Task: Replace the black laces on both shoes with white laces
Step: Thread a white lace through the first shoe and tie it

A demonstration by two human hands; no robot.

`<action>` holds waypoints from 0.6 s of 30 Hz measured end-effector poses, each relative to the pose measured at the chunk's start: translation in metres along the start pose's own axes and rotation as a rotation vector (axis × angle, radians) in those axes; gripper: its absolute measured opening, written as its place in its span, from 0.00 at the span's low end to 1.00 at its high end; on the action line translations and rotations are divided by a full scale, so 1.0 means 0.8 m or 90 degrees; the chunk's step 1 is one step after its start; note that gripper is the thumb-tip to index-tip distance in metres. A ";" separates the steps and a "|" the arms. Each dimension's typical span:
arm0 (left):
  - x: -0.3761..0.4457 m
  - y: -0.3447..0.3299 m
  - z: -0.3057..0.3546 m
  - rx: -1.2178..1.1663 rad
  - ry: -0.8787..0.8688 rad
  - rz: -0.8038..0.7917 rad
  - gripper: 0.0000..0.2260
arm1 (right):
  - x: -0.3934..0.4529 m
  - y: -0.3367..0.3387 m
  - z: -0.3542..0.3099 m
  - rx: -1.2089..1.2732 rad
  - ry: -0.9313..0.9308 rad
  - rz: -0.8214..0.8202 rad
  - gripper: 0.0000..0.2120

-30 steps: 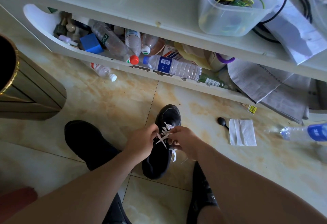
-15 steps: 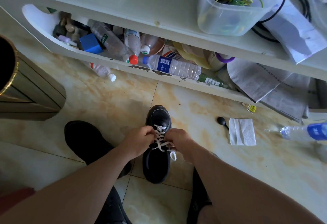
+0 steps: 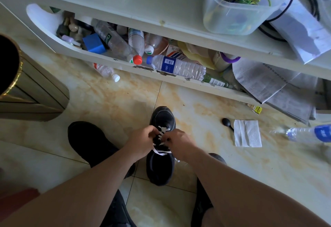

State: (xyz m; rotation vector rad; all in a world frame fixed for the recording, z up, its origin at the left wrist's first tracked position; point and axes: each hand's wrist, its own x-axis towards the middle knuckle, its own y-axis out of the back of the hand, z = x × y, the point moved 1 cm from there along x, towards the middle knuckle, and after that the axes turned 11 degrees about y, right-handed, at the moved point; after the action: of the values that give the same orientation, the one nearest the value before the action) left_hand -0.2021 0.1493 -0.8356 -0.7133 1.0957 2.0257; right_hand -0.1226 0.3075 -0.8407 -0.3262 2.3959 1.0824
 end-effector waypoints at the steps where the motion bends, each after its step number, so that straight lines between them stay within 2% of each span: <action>1: -0.002 -0.002 0.002 -0.002 -0.005 -0.010 0.15 | 0.001 -0.002 0.000 -0.003 -0.012 -0.004 0.12; 7: -0.006 -0.009 0.005 0.054 -0.041 -0.031 0.18 | -0.003 0.003 0.003 0.139 -0.106 -0.001 0.09; 12: -0.006 -0.004 0.006 0.081 -0.084 -0.007 0.18 | -0.010 0.003 0.006 0.294 -0.150 0.112 0.08; 15: -0.005 -0.004 0.002 0.066 -0.085 0.008 0.15 | -0.010 0.000 0.004 0.330 -0.158 0.147 0.09; 18: -0.003 -0.004 -0.004 0.078 -0.083 0.006 0.15 | -0.011 0.001 -0.002 0.333 -0.149 0.137 0.10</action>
State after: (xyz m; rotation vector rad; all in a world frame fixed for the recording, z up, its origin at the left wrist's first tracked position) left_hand -0.1977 0.1470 -0.8371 -0.5074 1.1372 1.9653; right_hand -0.1159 0.3073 -0.8346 0.2295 2.4229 0.5039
